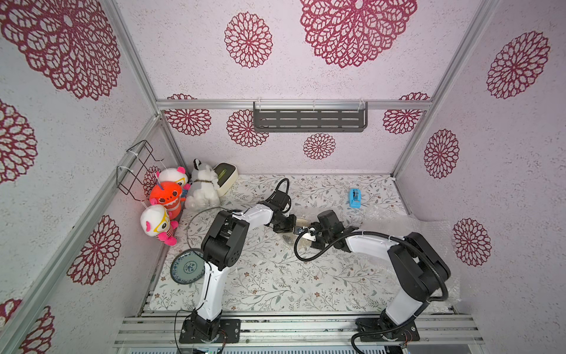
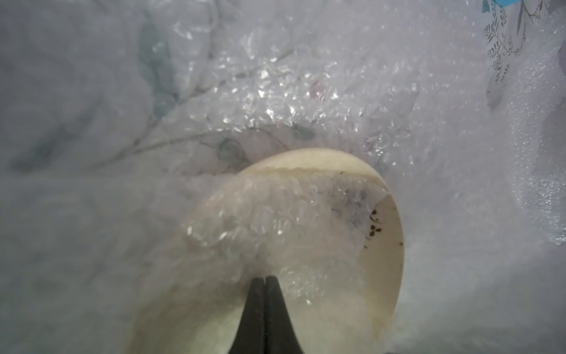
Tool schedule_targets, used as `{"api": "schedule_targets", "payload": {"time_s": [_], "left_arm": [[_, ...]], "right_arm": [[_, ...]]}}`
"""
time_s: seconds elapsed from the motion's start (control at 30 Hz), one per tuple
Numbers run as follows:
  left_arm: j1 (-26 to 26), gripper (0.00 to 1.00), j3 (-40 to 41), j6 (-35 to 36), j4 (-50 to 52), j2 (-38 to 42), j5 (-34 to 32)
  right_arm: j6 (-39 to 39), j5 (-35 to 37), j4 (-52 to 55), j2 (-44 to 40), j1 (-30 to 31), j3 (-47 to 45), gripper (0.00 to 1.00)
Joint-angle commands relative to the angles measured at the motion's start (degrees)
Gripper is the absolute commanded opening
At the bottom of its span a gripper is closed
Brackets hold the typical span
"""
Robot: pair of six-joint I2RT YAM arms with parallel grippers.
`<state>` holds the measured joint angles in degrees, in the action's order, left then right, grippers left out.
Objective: Wrap dinner plates in bubble wrap
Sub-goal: Wrap the plate in the bubble wrap.
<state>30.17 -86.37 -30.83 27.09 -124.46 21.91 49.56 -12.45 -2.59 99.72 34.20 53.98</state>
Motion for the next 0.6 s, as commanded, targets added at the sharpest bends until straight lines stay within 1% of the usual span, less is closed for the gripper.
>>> {"api": "schedule_targets", "payload": {"time_s": [0.0,0.07,0.1,0.17,0.2,0.23,0.3,0.4,0.57], "left_arm": [[0.6,0.06,2.8,4.4,2.8,-1.0,1.1],[0.5,0.11,3.9,5.0,0.9,0.2,2.8],[0.3,0.15,4.9,5.1,-0.6,1.0,4.2],[0.0,0.26,7.1,5.0,-4.5,2.9,6.9],[-0.2,0.34,8.0,4.8,-6.3,3.6,8.3],[-0.5,0.40,8.5,4.6,-7.8,4.2,9.4],[-1.2,0.47,10.0,3.8,-11.7,5.2,11.9],[-2.0,0.55,12.8,2.3,-18.8,6.7,15.6],[-2.3,0.65,14.3,2.8,-24.7,7.8,19.2]], "right_arm": [[2.6,-6.8,1.5,3.5,-2.1,5.1,0.00],[2.1,-8.0,2.8,5.7,-3.0,6.6,0.00],[1.8,-8.5,3.6,6.4,-3.6,7.2,0.00],[2.1,-9.0,6.3,7.3,-4.1,8.9,0.00],[1.7,-10.1,8.3,7.6,-4.6,10.1,0.00],[1.3,-11.2,9.8,7.9,-5.2,11.3,0.00],[0.5,-13.4,13.0,8.6,-6.2,13.6,0.00],[0.3,-15.0,17.0,9.9,-7.0,16.3,0.00],[-0.6,-17.7,24.6,13.1,-7.8,22.3,0.00]]}}
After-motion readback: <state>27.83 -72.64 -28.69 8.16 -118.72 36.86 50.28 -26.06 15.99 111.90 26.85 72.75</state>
